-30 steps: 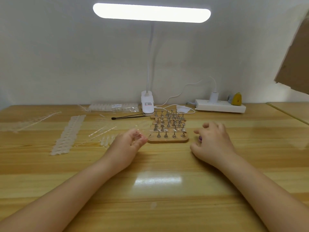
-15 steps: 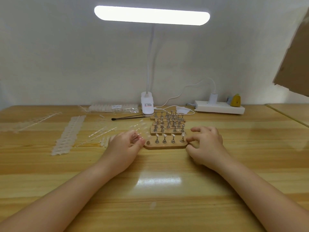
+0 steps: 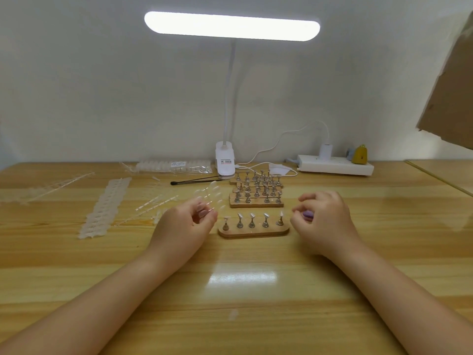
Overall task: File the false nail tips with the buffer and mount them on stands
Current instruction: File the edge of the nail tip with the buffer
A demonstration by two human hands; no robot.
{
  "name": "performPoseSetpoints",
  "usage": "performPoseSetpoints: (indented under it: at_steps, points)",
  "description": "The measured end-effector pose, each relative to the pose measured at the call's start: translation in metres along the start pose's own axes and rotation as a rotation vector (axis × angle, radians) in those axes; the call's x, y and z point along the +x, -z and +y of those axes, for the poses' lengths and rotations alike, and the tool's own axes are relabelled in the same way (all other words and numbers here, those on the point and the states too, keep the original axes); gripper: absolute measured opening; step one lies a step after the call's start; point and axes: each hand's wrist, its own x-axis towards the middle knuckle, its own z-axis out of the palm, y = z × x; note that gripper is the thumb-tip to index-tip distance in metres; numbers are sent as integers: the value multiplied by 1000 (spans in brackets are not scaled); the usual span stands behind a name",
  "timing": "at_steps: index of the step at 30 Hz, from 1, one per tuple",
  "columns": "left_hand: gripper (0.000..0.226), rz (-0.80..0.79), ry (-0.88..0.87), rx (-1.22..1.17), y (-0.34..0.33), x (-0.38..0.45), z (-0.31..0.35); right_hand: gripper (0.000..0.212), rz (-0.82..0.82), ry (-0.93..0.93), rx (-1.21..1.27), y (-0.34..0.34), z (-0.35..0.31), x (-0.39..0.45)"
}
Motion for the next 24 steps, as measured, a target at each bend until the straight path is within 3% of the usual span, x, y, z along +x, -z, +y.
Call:
performPoseSetpoints:
  at_steps: [2, 4, 8, 11, 15, 19, 24]
  points:
    - [12, -3, 27, -195, 1, -1, 9, 10, 179, 76, 112, 6, -10, -1]
    - [8, -24, 87, -407, 1, -2, 19, 7, 258, 164, 267, 12, -25, -5]
    - [6, -78, 157, -532, -2, -5, 30, 10, -35, 30, 708, 10, -65, -19]
    - [7, -112, 164, -557, -4, -8, 33, 18, -206, -117, 858, 3, -76, -27]
    - [9, -117, 133, -542, -6, -11, 36, 11, -306, -189, 1001, 0, -78, -31]
    - [7, -97, 88, -457, -8, -13, 34, 14, -295, -191, 977, 0, -78, -32]
    - [4, 58, -175, 24, -9, -16, 26, 16, -247, -22, 823, -2, -81, -38]
